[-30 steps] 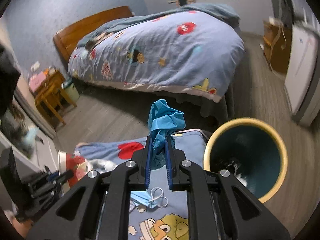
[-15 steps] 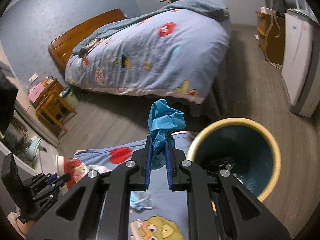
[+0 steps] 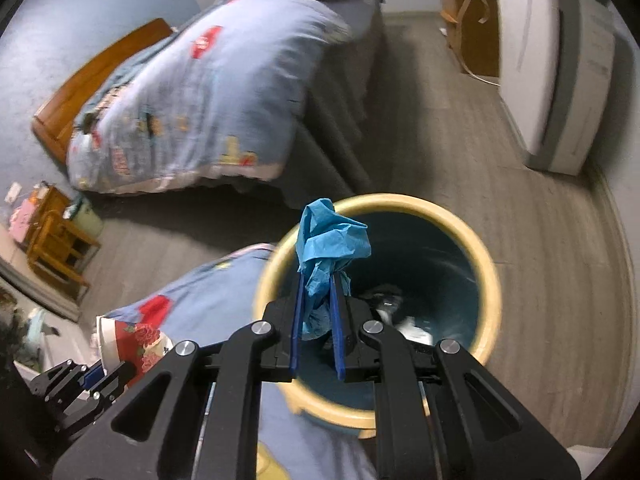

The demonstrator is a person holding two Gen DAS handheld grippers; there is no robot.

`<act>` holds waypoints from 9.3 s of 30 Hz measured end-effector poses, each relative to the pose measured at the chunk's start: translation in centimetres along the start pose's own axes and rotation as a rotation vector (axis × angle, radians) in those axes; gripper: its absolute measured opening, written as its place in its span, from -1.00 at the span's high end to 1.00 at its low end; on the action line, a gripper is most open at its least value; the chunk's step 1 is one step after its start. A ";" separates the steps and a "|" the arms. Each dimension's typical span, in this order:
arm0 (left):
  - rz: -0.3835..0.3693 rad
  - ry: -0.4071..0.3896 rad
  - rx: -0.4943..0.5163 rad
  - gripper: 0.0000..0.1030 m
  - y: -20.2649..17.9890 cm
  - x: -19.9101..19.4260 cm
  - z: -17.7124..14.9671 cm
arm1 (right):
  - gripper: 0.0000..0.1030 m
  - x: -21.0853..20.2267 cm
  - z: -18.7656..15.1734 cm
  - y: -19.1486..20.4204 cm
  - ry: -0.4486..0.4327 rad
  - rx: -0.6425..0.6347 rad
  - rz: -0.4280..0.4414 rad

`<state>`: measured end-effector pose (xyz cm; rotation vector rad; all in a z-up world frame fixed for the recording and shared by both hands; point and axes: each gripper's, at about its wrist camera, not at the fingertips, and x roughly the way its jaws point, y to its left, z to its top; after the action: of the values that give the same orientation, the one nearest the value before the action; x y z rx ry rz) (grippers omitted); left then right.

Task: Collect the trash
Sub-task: 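Carry the blue gloves and paper cup over the teal bin with both grippers, then open both grippers to drop the gloves and paper cup into the bin, then move both grippers back over the trash on the cushion, then grasp the COLTALIN medicine box with the left gripper while the right gripper grasps the blue face mask, then carry the medicine box and face mask over the teal bin with both grippers, then open both grippers to drop the medicine box and mask into the bin, then move both grippers back over the remaining trash on the cushion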

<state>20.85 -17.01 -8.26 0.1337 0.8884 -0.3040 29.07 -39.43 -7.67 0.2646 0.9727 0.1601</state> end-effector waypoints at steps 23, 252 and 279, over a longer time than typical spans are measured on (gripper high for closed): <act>-0.077 0.061 0.172 0.65 -8.6 9.3 3.3 | 0.76 4.5 -1.9 -6.6 0.139 0.198 -0.066; -0.080 -0.012 0.040 -0.55 -6.7 9.7 8.3 | 0.51 2.3 -2.4 -10.0 -0.004 0.457 0.034; -0.010 -0.033 -0.018 -0.79 -2.6 5.2 5.9 | -0.76 0.8 -1.5 -7.1 -0.045 0.351 -0.001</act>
<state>27.48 -21.95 -8.60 0.1072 0.8595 -0.3061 28.40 -45.76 -11.15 0.5872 0.9533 -0.0193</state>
